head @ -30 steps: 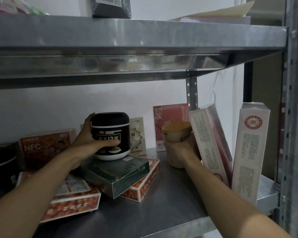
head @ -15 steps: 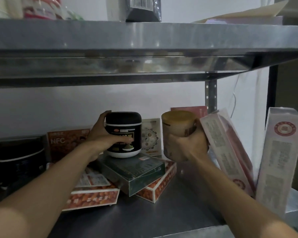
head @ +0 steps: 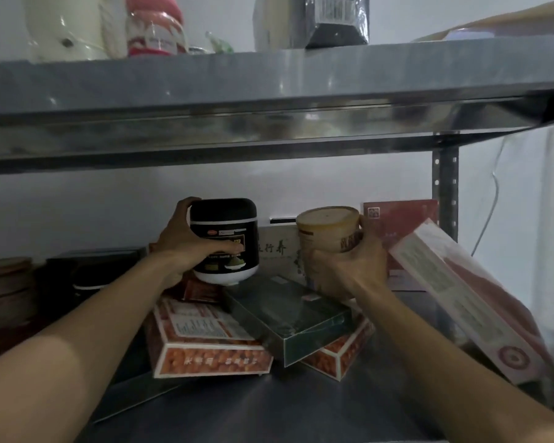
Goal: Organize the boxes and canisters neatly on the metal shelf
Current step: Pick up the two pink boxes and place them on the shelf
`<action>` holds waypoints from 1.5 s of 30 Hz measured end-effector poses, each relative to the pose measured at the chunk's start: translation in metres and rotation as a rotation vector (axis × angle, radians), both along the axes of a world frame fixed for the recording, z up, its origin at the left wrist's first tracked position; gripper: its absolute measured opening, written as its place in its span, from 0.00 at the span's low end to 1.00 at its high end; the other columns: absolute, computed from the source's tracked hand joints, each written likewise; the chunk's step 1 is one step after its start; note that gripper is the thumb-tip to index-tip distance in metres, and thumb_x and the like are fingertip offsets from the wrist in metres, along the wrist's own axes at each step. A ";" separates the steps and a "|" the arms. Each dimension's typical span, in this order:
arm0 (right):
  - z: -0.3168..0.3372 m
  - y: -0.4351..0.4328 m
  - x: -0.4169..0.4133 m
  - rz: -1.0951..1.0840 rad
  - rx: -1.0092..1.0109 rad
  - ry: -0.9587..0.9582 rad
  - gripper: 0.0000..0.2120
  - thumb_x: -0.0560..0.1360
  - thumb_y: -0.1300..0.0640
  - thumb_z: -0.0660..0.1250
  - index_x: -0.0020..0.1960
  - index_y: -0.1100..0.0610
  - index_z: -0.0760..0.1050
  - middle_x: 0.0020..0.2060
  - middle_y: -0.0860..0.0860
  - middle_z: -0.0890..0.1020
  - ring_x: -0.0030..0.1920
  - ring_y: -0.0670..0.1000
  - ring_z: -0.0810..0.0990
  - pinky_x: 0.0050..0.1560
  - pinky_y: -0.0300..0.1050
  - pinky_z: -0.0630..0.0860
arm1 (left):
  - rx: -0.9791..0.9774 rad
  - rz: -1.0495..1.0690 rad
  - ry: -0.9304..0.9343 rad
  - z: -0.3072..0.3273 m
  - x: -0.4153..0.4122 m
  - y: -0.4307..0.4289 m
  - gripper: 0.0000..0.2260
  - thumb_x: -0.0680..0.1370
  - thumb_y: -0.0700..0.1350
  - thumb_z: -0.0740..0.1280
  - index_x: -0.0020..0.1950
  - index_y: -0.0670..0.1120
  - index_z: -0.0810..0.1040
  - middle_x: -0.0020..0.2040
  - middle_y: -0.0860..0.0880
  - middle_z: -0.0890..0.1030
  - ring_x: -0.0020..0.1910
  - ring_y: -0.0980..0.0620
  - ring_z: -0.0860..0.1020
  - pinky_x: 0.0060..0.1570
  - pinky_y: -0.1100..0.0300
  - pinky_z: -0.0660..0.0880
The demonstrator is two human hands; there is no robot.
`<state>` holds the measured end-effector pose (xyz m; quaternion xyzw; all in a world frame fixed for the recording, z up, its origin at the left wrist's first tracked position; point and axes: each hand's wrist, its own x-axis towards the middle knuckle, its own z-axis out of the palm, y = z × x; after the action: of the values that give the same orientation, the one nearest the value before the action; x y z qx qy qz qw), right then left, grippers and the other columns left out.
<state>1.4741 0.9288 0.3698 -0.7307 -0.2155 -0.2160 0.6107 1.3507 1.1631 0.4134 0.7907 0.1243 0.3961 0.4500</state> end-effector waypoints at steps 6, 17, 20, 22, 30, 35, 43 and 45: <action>0.019 0.025 -0.012 -0.007 -0.041 -0.083 0.48 0.59 0.41 0.82 0.73 0.49 0.64 0.64 0.50 0.78 0.62 0.56 0.78 0.61 0.59 0.78 | -0.017 0.050 -0.009 0.005 -0.032 0.031 0.56 0.39 0.56 0.84 0.65 0.61 0.68 0.56 0.57 0.79 0.56 0.53 0.78 0.60 0.47 0.76; 0.016 0.083 -0.030 0.167 -0.026 0.095 0.36 0.61 0.41 0.81 0.62 0.50 0.71 0.55 0.48 0.80 0.52 0.51 0.78 0.50 0.49 0.78 | -0.078 0.076 -0.052 -0.007 -0.059 0.062 0.52 0.46 0.51 0.85 0.67 0.60 0.67 0.58 0.53 0.79 0.57 0.51 0.78 0.60 0.48 0.76; 0.015 0.087 -0.029 0.189 -0.008 0.104 0.32 0.62 0.44 0.81 0.58 0.49 0.69 0.51 0.46 0.78 0.51 0.51 0.77 0.50 0.49 0.77 | -0.049 0.058 -0.040 -0.008 -0.054 0.063 0.53 0.48 0.51 0.85 0.70 0.58 0.66 0.58 0.53 0.79 0.58 0.52 0.78 0.61 0.48 0.76; 0.012 0.088 -0.028 0.208 -0.011 0.104 0.30 0.63 0.45 0.81 0.57 0.48 0.68 0.49 0.45 0.76 0.51 0.50 0.76 0.51 0.48 0.76 | -0.026 0.037 -0.017 -0.008 -0.049 0.060 0.56 0.45 0.54 0.85 0.70 0.57 0.65 0.59 0.53 0.79 0.58 0.52 0.78 0.61 0.48 0.76; 0.004 0.085 -0.029 0.258 -0.016 0.079 0.32 0.62 0.43 0.80 0.59 0.49 0.68 0.44 0.40 0.75 0.44 0.43 0.76 0.39 0.35 0.71 | -0.018 -0.022 0.012 -0.017 -0.026 0.046 0.56 0.53 0.49 0.85 0.75 0.57 0.59 0.62 0.53 0.77 0.61 0.51 0.76 0.65 0.45 0.73; 0.002 0.088 -0.029 0.243 -0.007 0.069 0.38 0.57 0.38 0.81 0.61 0.48 0.70 0.52 0.44 0.80 0.51 0.48 0.80 0.51 0.45 0.78 | -0.002 -0.086 0.051 -0.020 -0.022 0.039 0.61 0.49 0.56 0.84 0.77 0.58 0.57 0.64 0.53 0.76 0.63 0.52 0.75 0.66 0.46 0.72; 0.003 0.082 -0.031 0.302 0.005 0.074 0.40 0.61 0.41 0.80 0.67 0.50 0.67 0.52 0.44 0.76 0.53 0.48 0.76 0.54 0.44 0.74 | 0.008 -0.107 0.070 -0.021 -0.022 0.033 0.54 0.60 0.48 0.83 0.78 0.59 0.54 0.66 0.51 0.75 0.65 0.51 0.73 0.68 0.47 0.70; 0.003 0.083 -0.030 0.305 -0.001 0.075 0.40 0.61 0.40 0.80 0.67 0.49 0.67 0.53 0.44 0.77 0.53 0.48 0.77 0.54 0.44 0.74 | 0.010 -0.110 0.065 -0.021 -0.023 0.033 0.53 0.60 0.48 0.83 0.77 0.58 0.55 0.65 0.52 0.75 0.64 0.51 0.73 0.68 0.47 0.70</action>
<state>1.4437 1.0121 0.3732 -0.6974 -0.3011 -0.0932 0.6437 1.3279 1.1959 0.3926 0.8110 0.0935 0.3455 0.4628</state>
